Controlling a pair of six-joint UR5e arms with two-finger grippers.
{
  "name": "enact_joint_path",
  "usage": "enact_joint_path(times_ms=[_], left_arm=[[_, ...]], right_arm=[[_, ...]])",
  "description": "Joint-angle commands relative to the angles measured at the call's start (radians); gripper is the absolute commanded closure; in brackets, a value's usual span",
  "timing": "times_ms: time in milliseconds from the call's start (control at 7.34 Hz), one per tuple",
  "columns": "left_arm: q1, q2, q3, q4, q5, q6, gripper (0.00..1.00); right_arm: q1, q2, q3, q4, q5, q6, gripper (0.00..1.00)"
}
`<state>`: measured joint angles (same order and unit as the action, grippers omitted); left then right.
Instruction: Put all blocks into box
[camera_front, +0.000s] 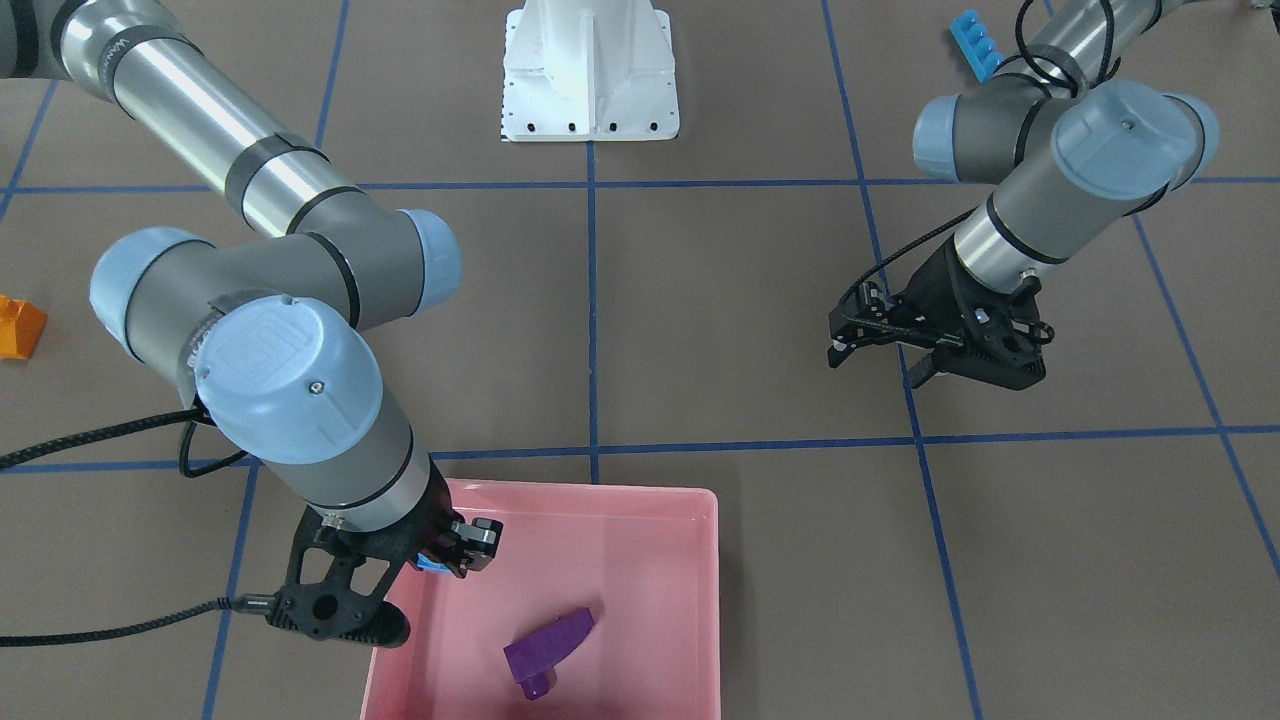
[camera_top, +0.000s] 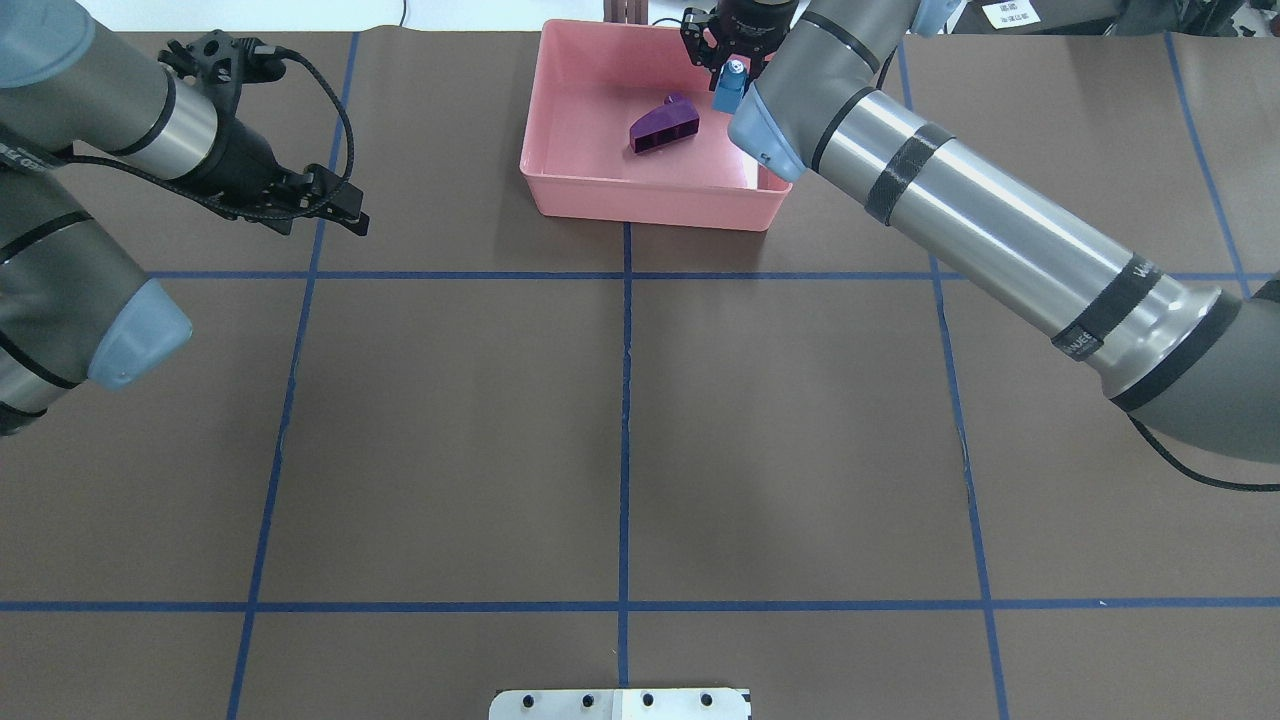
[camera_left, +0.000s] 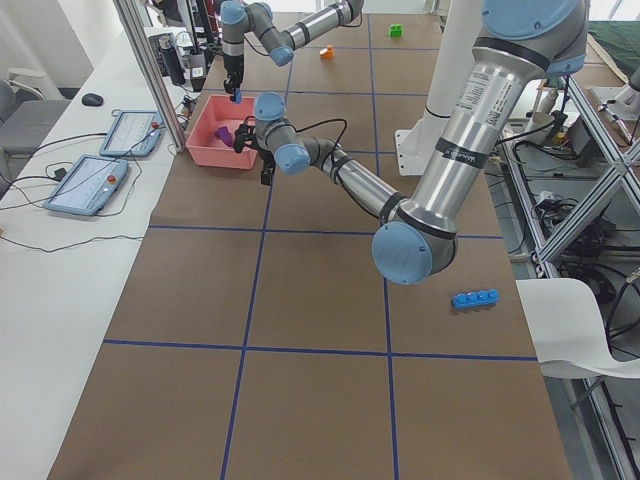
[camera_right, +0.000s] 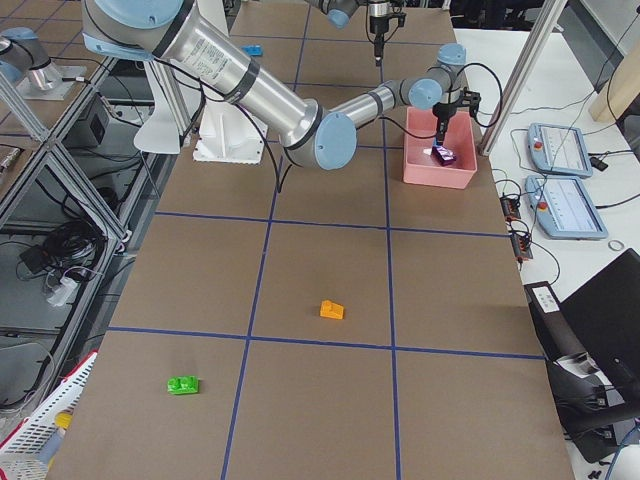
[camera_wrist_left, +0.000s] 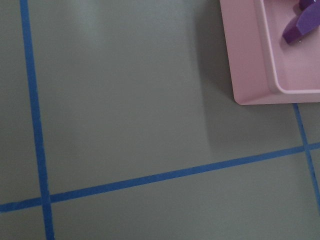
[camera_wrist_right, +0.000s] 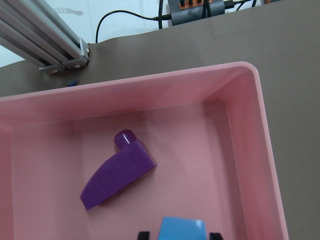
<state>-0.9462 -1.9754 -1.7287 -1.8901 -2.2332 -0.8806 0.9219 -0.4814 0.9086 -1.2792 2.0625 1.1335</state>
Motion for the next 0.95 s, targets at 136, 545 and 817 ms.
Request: enact_joint_path(times_ms=[136, 545, 817], left_arm=[[0.004, 0.027, -0.12, 0.21, 0.006, 0.009, 0.0], [0.007, 0.146, -0.25, 0.282, 0.007, -0.006, 0.0], [0.007, 0.196, -0.287, 0.283, 0.007, -0.008, 0.0]], right_arm=[[0.014, -0.038, 0.088, -0.002, 0.04, 0.003, 0.0], [0.132, -0.427, 0.443, 0.003, 0.149, -0.029, 0.0], [0.213, -0.678, 0.586, 0.001, 0.179, -0.191, 0.01]])
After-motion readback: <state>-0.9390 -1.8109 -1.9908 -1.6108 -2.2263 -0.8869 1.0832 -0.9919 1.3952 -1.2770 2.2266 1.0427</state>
